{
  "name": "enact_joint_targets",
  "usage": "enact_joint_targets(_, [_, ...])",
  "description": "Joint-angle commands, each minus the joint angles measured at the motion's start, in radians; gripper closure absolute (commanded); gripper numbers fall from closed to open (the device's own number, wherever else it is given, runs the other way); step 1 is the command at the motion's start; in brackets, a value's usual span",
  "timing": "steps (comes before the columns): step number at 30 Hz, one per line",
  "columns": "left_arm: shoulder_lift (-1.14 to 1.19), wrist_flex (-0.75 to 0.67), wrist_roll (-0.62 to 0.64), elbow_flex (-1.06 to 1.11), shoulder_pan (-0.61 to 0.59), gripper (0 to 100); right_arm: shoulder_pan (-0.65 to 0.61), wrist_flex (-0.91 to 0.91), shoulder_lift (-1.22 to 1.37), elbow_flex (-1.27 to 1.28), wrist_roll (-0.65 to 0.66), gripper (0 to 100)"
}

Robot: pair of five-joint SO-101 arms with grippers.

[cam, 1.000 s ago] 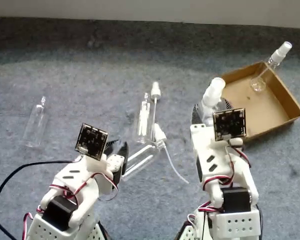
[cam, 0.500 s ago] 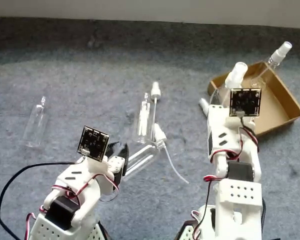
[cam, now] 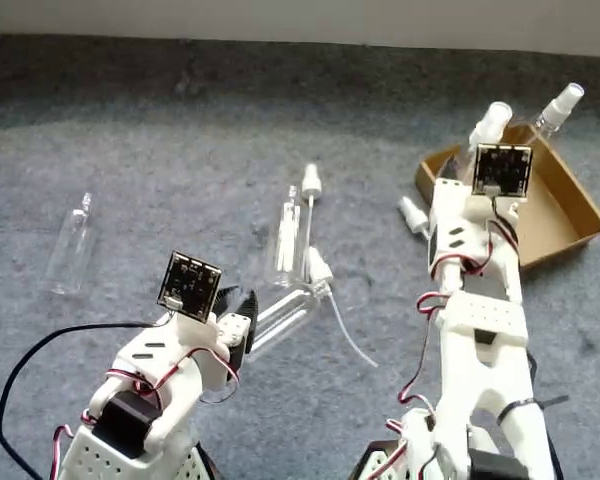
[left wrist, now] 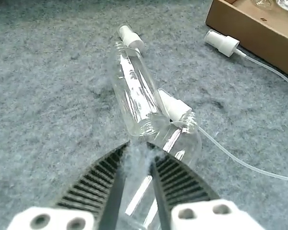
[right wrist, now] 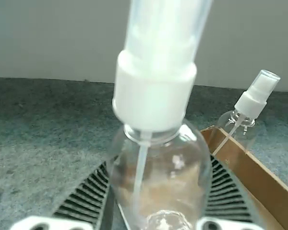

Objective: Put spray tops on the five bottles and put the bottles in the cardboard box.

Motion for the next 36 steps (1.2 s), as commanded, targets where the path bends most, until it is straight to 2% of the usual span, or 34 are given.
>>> enact_joint_targets(1, [0.010, -0.023, -0.014, -0.001, -0.004, 99, 0.047, -0.031, 0.101, -0.186, -0.086, 81.7])
enact_joint_targets(8, [0.010, -0.023, -0.015, 0.013, -0.004, 99, 0.050, -0.038, 0.326, -0.346, -0.101, 81.7])
enact_joint_targets(14, [0.010, -0.141, -0.015, 0.088, -0.005, 99, 0.047, -0.039, 0.495, -0.470, -0.101, 81.7])
enact_joint_targets(19, [0.008, -0.157, -0.017, 0.107, -0.007, 99, 0.044, -0.065, 0.627, -0.565, -0.103, 81.7])
enact_joint_targets(26, [0.008, -0.157, -0.020, 0.108, -0.007, 99, 0.044, -0.173, 0.727, -0.587, -0.103, 81.7])
enact_joint_targets(30, [0.008, -0.152, -0.100, 0.110, -0.004, 99, 0.044, -0.197, 0.753, -0.590, -0.103, 81.7])
enact_joint_targets(36, [0.008, -0.152, -0.100, 0.110, -0.004, 99, 0.044, -0.292, 0.808, -0.590, -0.097, 81.7])
